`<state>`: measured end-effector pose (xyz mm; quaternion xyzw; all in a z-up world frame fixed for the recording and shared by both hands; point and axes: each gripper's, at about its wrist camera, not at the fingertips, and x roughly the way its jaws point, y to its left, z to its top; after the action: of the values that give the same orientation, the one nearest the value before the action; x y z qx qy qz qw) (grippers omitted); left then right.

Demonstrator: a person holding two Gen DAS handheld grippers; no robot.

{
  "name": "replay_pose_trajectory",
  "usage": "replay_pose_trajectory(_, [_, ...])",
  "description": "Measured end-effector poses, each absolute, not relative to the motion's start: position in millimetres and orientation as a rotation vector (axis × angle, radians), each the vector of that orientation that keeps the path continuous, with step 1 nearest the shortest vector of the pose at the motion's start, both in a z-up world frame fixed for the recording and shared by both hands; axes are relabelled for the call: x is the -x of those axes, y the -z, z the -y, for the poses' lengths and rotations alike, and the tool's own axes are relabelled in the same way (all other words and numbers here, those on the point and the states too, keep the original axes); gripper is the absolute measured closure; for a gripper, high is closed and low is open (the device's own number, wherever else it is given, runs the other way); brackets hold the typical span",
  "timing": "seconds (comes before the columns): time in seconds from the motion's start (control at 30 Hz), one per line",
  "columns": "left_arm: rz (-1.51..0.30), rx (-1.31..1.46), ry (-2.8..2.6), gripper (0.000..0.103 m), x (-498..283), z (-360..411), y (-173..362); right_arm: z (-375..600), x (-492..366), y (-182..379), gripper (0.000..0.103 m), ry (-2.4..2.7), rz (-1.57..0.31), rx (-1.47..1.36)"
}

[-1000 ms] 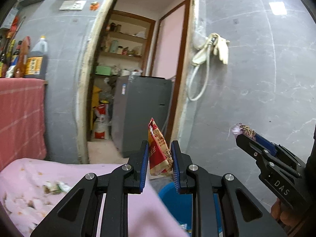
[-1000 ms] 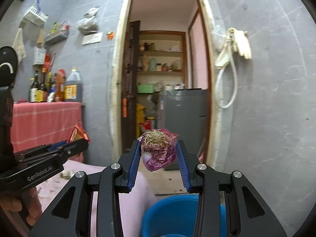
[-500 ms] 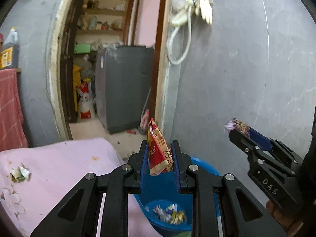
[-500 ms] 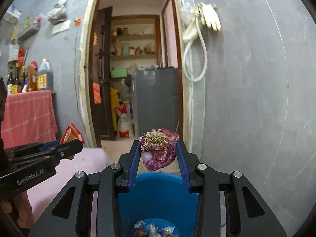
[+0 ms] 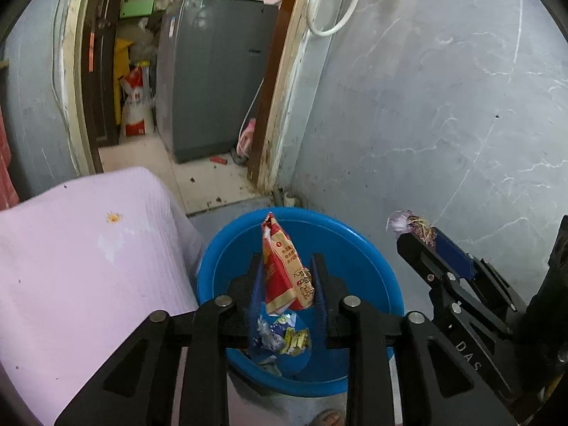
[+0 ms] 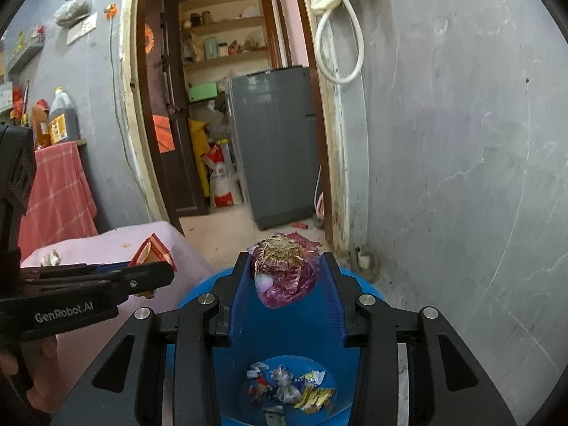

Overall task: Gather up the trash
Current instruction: 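Carry both pieces over the blue bucket and open both tools, then bring both open tools back over the last trash on the table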

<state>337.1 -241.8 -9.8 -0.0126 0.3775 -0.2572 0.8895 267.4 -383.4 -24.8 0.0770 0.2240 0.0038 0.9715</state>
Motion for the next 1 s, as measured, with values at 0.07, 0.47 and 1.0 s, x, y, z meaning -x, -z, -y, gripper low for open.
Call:
replay_pose_trajectory(0.07, [-0.806,0.041,0.535,0.077,-341.7,241.6,11.7,385.4,-270.7,27.3,0.064,-0.011,-0.468,-0.166])
replay_pose_trajectory(0.47, [-0.747,0.131,0.505,0.054,-338.8,217.8,-1.6,385.7,-261.4,11.1,0.050,-0.010,-0.426,-0.177])
replay_pose_trajectory(1.0, [-0.482,0.164,0.300,0.002,-297.2,113.4,-67.4,327.5,-246.5,-57.5,0.001,-0.103,-0.301,-0.135])
